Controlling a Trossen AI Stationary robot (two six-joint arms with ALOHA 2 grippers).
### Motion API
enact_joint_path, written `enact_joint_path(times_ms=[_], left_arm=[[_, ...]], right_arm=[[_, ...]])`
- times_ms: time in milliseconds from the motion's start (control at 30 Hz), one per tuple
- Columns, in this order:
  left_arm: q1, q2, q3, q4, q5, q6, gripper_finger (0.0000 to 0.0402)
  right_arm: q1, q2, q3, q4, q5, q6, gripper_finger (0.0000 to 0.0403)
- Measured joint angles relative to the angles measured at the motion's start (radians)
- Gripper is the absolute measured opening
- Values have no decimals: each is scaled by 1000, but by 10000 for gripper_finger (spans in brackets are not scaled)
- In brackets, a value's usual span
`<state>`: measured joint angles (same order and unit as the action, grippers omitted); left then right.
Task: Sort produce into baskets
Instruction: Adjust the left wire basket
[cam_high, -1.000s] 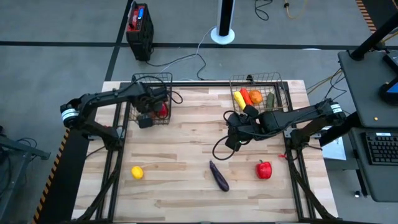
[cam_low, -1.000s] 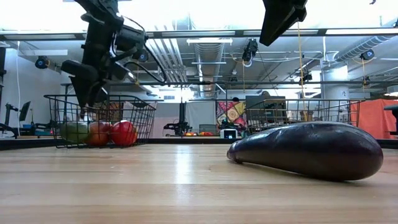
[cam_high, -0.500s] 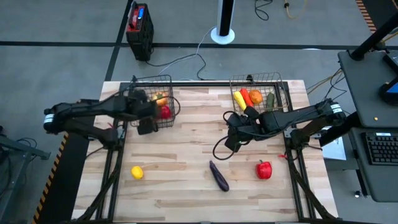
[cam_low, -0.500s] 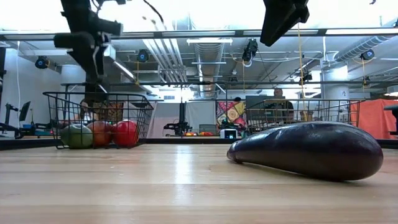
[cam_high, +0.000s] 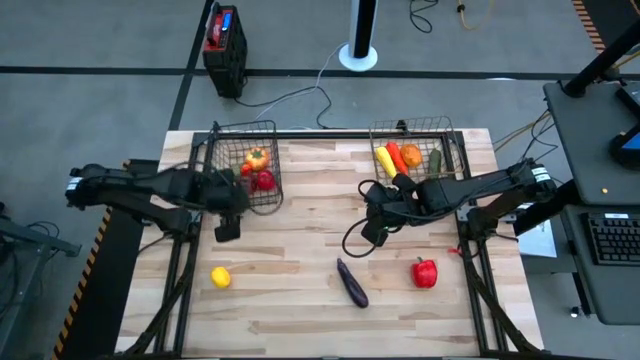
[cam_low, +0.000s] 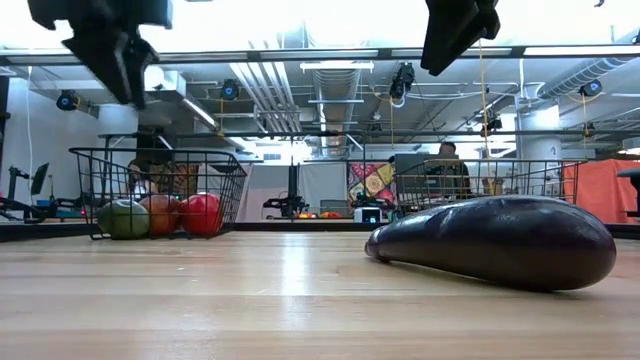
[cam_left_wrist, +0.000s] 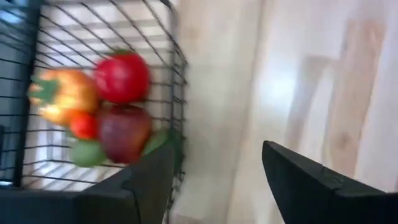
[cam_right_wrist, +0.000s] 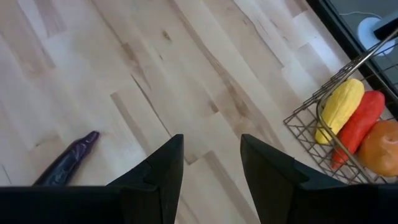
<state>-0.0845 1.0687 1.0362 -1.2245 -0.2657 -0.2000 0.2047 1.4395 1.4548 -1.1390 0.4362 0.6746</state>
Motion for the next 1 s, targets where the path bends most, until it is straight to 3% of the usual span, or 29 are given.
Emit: enact_joint_path(times_ms=[200,533,667,1000], left_arm=[[-34,60,-133,-1,1,-36,175],[-33,73,-259,-6,-132,-108,82],[-30,59,-250,-34,-195,-139,64],[-30,47,-246,-102,-197,-205,52]], right_arm=[[0,0,0,0,0,-1,151],[0,0,0,0,1,-1,151],[0,0,0,0,1,-1,151],[0,0,0,0,1,6,151]])
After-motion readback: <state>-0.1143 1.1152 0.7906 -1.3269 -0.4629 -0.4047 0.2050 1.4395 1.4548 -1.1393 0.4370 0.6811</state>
